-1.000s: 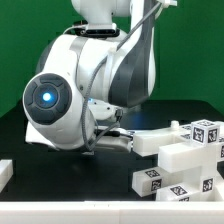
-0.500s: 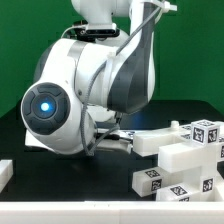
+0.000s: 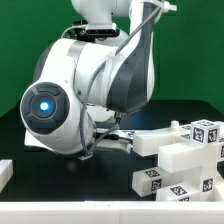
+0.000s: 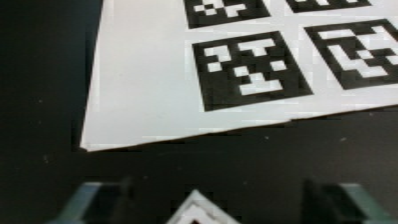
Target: Assemble chair
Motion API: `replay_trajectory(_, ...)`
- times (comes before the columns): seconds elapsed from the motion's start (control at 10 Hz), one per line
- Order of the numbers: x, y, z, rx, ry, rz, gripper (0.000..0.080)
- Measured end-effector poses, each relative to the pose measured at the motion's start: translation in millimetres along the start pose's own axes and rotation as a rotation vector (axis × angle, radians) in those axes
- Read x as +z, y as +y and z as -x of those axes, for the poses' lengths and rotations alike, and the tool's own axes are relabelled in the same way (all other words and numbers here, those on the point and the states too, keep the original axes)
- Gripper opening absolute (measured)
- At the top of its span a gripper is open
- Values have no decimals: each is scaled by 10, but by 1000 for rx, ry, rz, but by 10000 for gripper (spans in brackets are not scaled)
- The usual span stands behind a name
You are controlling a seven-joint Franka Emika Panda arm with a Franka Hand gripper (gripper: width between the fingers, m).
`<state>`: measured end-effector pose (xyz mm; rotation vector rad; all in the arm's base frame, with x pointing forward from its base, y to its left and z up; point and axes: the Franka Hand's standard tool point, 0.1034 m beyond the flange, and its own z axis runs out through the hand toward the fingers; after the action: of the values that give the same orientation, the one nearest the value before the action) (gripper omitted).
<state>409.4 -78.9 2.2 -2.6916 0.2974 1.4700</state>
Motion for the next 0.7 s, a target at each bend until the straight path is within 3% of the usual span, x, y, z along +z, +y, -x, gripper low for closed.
replay_trajectory(0.1,0,1,0,0,0,0,583)
replay_trajectory(0.2,0,2,0,0,0,0,629)
replay_trajectory(0.4,-4,6,-1,-7,0,-1,643)
replay_trajectory(0.7,-219,46,-42,-181,28,10,649)
